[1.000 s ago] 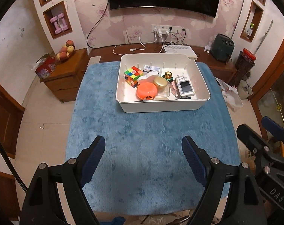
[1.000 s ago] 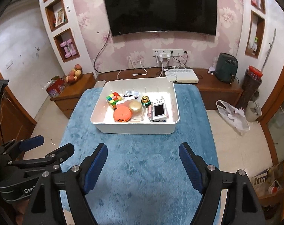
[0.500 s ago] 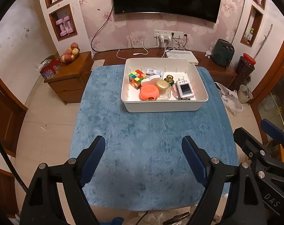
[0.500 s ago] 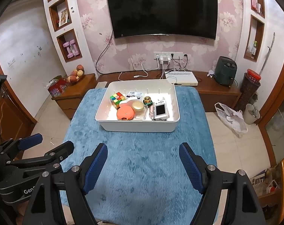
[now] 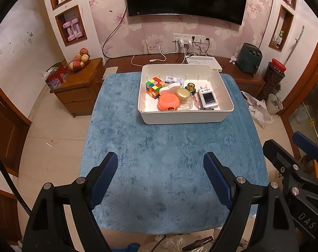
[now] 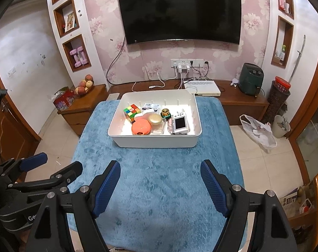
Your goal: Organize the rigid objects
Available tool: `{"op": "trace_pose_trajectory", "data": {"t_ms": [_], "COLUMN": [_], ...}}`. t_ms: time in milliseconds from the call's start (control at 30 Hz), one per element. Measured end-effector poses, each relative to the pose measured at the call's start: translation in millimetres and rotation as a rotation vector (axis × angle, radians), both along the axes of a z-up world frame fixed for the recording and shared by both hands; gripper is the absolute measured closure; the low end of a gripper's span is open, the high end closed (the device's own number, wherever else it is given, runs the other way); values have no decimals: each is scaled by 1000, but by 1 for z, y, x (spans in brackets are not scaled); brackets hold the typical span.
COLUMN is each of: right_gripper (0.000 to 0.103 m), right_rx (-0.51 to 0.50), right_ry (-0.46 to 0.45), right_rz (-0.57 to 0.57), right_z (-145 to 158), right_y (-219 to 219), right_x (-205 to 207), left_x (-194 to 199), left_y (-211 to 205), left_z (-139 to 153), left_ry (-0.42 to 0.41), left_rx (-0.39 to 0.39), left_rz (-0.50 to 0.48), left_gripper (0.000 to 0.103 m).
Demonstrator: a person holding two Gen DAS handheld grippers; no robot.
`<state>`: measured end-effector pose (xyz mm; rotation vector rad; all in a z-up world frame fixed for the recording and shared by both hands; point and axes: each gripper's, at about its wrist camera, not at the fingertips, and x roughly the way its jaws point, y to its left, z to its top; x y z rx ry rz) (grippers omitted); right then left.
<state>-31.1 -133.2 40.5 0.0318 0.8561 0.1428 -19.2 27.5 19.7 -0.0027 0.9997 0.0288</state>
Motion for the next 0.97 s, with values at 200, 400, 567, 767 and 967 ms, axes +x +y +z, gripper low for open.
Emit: {"op": "trace_pose_trajectory", "data": {"t_ms": [200,400,567,767,967], "right_gripper": [24,24,24,24,24], "right_rx": [-8,-11,-6,-5,1], "right_ry": [6,1,13,15,17], "right_rz": [-6,-11,-16,-14,-19], "right_z": [3,4,2,1,-1], "right_y": [5,9,10,12,13], "right_x": [2,5,7,10,13], "left_x": [1,1,3,4,5], "left_y": [4,6,7,8,8], "left_z": [0,-2,-4,-5,-8], "left_ry": [4,13,21,25,27], "left_rx": [0,-4,-3,-4,-2], "left_rz": [-4,-11,-10,-12,-17], "left_gripper": [17,17,17,17,17]}}
